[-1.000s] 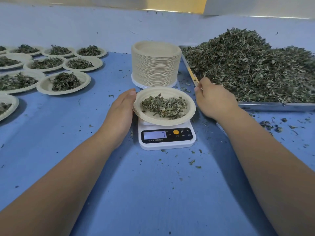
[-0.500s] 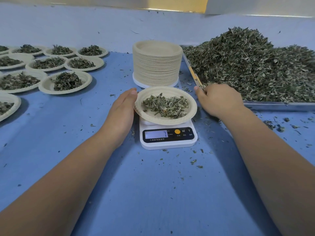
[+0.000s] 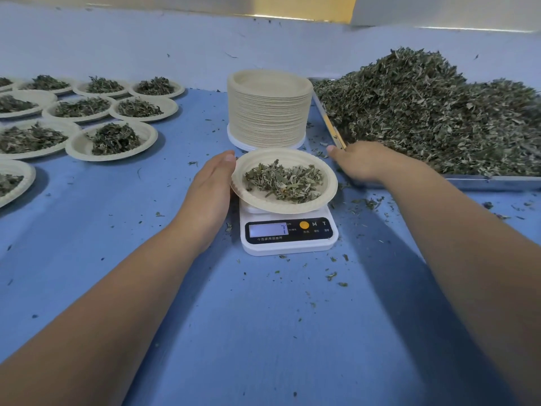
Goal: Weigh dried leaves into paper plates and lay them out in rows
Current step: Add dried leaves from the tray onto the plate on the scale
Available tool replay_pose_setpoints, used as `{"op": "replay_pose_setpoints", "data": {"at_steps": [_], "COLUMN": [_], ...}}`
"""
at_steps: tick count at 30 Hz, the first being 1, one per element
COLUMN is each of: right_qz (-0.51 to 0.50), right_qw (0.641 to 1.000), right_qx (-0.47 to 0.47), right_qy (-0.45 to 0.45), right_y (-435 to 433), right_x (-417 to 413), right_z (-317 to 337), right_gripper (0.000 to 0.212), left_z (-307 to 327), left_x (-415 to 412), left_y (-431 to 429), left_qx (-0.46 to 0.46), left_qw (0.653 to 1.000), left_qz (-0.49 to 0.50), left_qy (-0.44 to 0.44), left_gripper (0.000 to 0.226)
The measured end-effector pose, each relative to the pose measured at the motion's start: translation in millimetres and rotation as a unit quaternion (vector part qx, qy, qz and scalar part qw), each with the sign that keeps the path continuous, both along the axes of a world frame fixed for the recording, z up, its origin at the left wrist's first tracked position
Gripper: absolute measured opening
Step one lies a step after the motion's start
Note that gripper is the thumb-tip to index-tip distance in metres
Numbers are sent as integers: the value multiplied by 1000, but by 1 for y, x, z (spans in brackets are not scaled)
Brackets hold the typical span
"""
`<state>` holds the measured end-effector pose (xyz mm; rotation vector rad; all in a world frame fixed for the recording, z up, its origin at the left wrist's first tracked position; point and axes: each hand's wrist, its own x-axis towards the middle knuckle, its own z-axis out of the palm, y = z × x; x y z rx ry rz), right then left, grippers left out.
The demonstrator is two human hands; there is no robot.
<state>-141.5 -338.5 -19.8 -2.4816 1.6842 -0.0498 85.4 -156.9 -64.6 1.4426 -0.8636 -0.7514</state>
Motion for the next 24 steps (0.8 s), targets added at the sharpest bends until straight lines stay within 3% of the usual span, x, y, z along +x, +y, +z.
{"op": "replay_pose_setpoints", "data": {"at_steps": [5,10,14,17,20,22,24], "right_qz": [-6,78,96,88,113,141,189], "right_qw": [992,946,956,961,952,947,944], "right_qx": [-115,-275,-241,-178,-117,-70,-18], "right_qy": [-59,-152,-141,-195,-258,-280,-269], "right_y": [19,65,89,101,113,121,129], "right_x": [-6,-12,-11,-6,3,15,32], "right_z": [-4,-5,-7,-7,1,11,22], "right_gripper": [62,38,32,30,25,22,25], "left_z": [2,3,2,2,12,25,40], "left_x": [-1,-3,-6,-6,-4,3,17], "left_y": [1,3,5,5,9,16,27], "left_qx": [3,10,17,23,25,10,-14], "left_qw": [1000,1000,998,998,999,994,982], "left_qz": [-16,-17,-30,-37,-19,37,113], "left_qy": [-6,-13,-60,-36,31,99,153], "left_gripper": [69,65,69,64,43,21,16]}}
